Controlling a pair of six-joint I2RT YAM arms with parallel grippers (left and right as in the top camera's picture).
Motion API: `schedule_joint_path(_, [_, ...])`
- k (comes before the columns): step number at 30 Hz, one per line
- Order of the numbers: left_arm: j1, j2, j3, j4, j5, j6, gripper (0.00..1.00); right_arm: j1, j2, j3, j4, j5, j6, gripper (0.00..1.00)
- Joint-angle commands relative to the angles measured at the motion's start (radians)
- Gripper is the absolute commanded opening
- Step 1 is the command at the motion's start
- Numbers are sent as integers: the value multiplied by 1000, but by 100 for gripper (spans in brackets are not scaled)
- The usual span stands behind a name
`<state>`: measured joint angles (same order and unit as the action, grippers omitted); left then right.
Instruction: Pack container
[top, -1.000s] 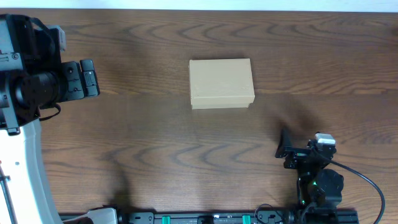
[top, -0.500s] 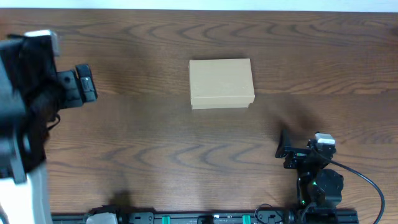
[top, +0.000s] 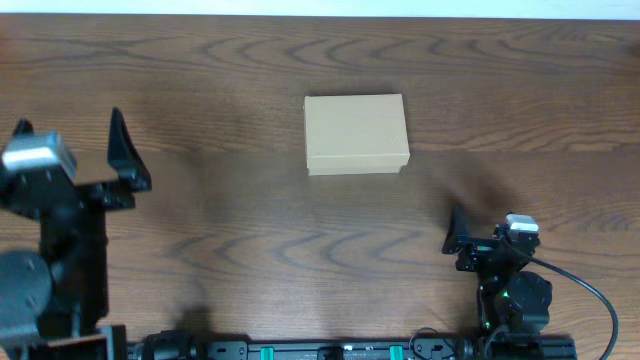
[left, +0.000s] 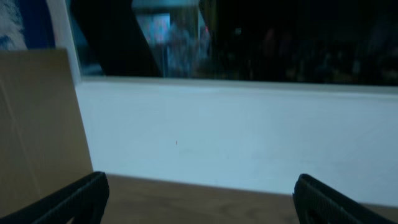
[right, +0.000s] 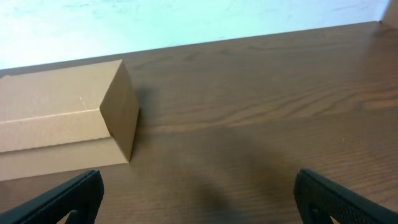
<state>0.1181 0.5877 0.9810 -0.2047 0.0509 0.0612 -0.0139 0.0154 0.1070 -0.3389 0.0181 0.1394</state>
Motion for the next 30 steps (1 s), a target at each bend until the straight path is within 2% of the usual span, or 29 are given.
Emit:
schedule_joint_path(1, [5,-67,-112,44,-10,21,95,-7,-10,-5,0,-3,-14,99])
schedule_joint_path(11, [-42,-303,-537,324,-10,21,95,-7,-10,-5,0,-3,-14,99])
schedule_joint_path(21, [-68,-472,-731,336,-10,21,95,-7,-10,-4,0,-3,-14,99])
schedule_joint_path(30, [-68,-586,-835,337,-10,21,95,-7,-10,-5,0,-3,-14,99])
